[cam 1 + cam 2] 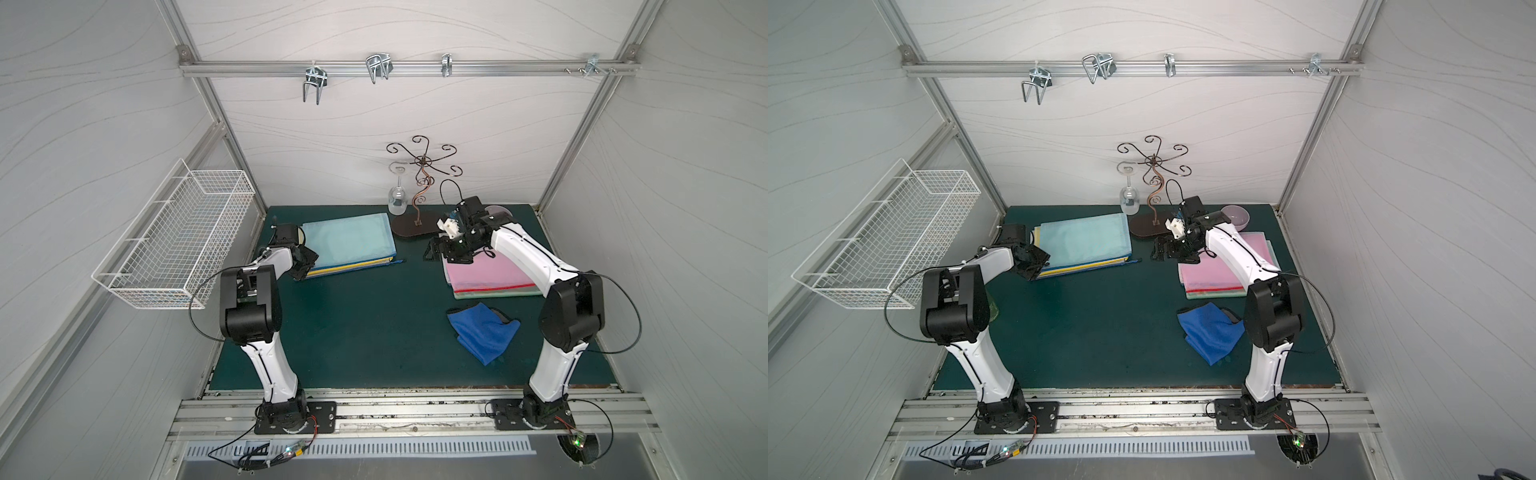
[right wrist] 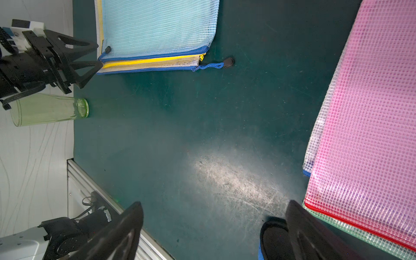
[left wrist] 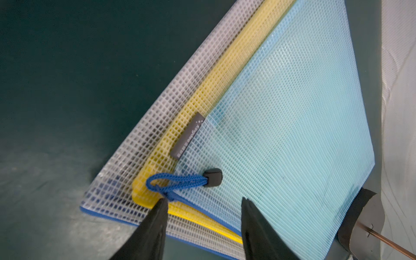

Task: Wipe the document bag
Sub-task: Pick up the document bag.

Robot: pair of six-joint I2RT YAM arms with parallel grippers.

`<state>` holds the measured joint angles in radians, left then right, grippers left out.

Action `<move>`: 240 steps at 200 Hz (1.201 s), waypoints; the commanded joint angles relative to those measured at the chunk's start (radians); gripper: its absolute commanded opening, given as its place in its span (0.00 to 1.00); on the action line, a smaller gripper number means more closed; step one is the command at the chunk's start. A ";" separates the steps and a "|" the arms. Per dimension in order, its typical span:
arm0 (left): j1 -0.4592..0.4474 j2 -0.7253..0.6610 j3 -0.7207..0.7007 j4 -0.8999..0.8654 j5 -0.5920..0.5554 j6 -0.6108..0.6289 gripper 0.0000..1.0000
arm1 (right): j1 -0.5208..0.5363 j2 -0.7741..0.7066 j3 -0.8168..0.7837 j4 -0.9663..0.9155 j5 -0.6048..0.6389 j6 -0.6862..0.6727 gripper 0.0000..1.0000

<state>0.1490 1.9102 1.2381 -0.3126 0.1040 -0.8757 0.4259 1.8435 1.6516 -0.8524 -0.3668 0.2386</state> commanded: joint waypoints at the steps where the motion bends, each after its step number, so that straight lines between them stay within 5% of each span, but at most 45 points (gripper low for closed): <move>1: 0.005 0.029 0.007 0.039 -0.029 0.000 0.55 | -0.010 0.009 0.006 -0.022 -0.014 -0.004 0.99; 169: 0.002 0.135 -0.044 0.222 0.086 -0.083 0.53 | -0.012 0.045 0.022 -0.029 -0.029 0.013 0.99; 240: -0.012 0.025 -0.182 0.282 0.122 -0.176 0.56 | -0.009 0.050 0.022 -0.030 -0.023 0.018 0.99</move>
<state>0.1474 1.9446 1.1206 0.0235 0.1894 -0.9791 0.4118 1.8771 1.6512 -0.8551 -0.3798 0.2470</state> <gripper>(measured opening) 0.559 0.989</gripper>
